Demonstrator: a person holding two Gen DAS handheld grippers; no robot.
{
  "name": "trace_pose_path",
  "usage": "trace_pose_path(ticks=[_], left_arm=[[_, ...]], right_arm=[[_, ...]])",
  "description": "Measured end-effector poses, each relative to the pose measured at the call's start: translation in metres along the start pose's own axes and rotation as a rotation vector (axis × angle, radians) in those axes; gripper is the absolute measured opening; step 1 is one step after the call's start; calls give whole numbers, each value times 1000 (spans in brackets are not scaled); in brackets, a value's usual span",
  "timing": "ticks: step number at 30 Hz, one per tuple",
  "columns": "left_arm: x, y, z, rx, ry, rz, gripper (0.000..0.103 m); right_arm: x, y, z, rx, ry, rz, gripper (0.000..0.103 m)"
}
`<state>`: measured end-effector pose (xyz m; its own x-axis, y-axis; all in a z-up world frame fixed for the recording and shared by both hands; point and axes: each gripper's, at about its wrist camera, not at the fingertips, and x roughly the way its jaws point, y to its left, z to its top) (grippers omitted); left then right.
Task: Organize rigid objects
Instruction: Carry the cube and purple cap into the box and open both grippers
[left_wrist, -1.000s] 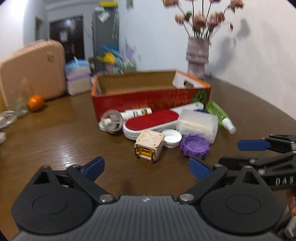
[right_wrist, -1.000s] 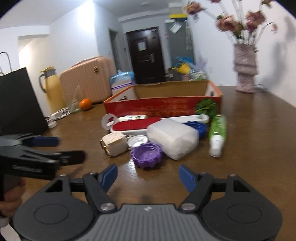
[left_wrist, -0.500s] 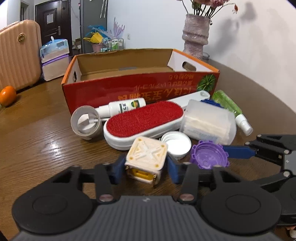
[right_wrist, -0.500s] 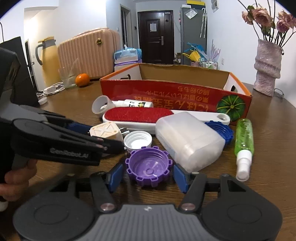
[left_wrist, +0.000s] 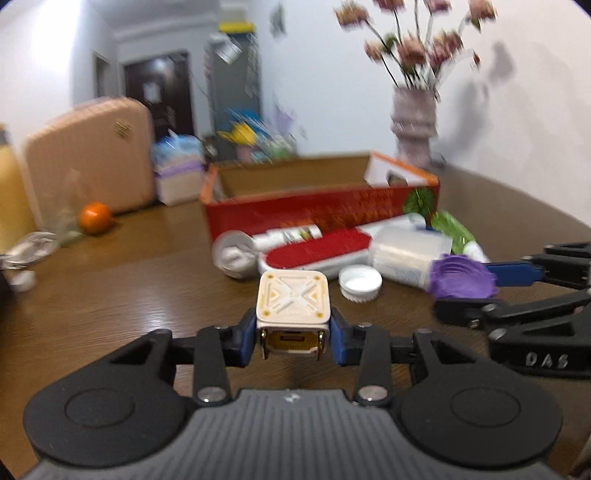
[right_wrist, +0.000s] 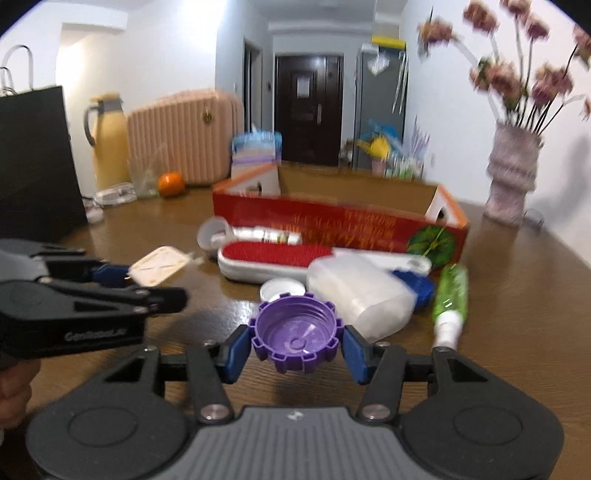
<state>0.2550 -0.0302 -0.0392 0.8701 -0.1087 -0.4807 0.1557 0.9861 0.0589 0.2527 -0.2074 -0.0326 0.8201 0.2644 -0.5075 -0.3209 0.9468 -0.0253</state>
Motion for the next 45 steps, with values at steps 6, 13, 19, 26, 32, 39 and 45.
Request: trace_pose_path(ticks=[6, 13, 19, 26, 32, 39, 45], left_arm=[[-89, -5, -14, -56, -219, 118, 40], [-160, -13, -19, -80, -393, 191, 40], [-175, -14, -14, -95, -432, 171, 40], [-148, -5, 18, -119, -411, 143, 40], [-113, -1, 70, -94, -486, 167, 40], [-49, 32, 165, -114, -408, 123, 40], [39, 62, 233, -179, -251, 108, 39]], right_arm=[[-87, 12, -15, -1, -249, -65, 53], [-165, 32, -25, 1, -470, -112, 53], [-178, 30, -22, 20, -495, -132, 53], [-149, 15, 8, 22, -474, -123, 53], [-113, -10, 64, 17, -490, -93, 53], [-55, -56, 145, -26, -428, -85, 53], [31, -107, 218, -10, -293, -77, 53]])
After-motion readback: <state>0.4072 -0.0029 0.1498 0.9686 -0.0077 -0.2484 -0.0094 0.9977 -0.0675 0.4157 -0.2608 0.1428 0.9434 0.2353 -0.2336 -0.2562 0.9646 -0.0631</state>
